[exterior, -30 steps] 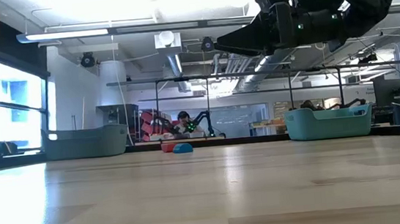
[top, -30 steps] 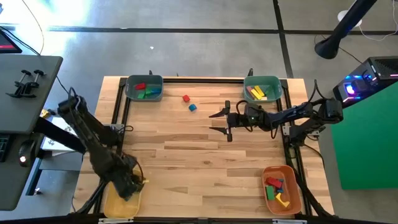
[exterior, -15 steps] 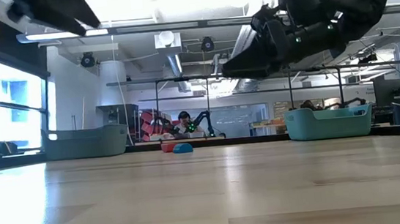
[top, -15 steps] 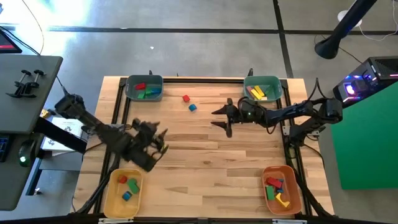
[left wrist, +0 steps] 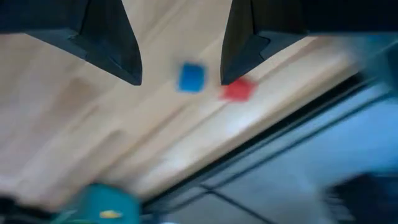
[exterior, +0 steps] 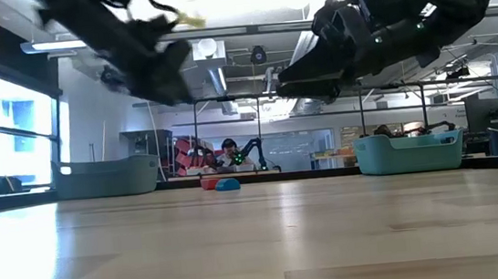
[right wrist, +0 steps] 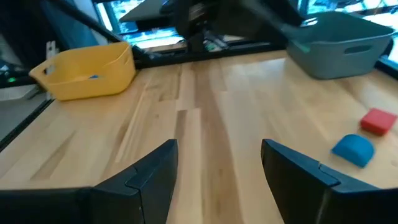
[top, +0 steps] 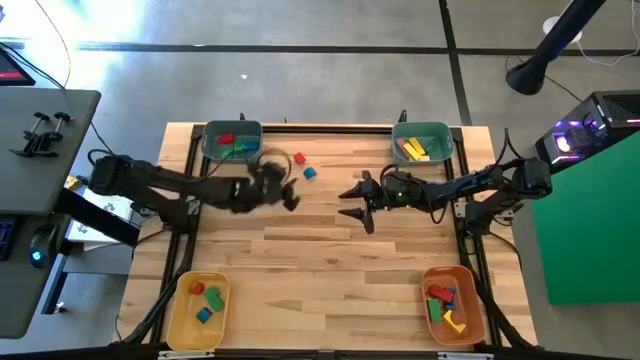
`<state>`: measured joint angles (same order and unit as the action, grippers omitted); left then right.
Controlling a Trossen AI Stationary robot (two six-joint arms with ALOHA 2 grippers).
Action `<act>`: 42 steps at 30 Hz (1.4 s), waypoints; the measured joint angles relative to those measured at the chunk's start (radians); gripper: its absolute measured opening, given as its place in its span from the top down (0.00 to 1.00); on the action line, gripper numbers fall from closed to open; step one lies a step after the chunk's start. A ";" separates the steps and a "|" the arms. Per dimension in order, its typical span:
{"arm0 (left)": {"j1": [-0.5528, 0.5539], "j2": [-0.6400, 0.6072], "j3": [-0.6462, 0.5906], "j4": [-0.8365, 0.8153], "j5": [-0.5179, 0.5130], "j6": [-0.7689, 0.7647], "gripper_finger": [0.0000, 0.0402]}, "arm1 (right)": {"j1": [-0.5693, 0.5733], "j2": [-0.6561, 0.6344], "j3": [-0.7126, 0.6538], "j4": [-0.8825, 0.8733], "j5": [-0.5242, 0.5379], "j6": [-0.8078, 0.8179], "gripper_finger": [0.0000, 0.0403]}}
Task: Sort blocks by size
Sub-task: Put the blue half-circle block into the yellow bin
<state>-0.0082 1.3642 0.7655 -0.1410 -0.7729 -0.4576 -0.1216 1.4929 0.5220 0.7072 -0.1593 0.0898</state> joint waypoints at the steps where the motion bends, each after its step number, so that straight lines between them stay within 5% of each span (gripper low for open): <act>1: 0.042 0.016 -0.002 0.073 0.075 0.052 0.50 | 0.008 0.000 0.000 -0.007 0.000 0.000 0.44; 5: 0.193 0.118 0.069 0.165 0.267 0.164 0.50 | 0.046 0.000 0.000 -0.039 0.065 0.010 0.44; 17: 0.380 0.532 0.463 -0.204 0.526 0.266 0.50 | 0.078 0.000 0.000 -0.090 0.153 0.015 0.44; 32: 0.385 0.593 0.477 -0.229 0.526 0.226 0.49 | 0.078 0.000 0.000 -0.135 0.153 -0.011 0.44; 42: 0.415 0.622 0.457 -0.217 0.591 0.189 0.34 | 0.078 0.000 0.000 -0.135 0.153 -0.011 0.44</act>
<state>0.4070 1.9859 1.2221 -0.3582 -0.1822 -0.2684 -0.0441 1.4929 0.5220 0.5724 -0.0063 0.0788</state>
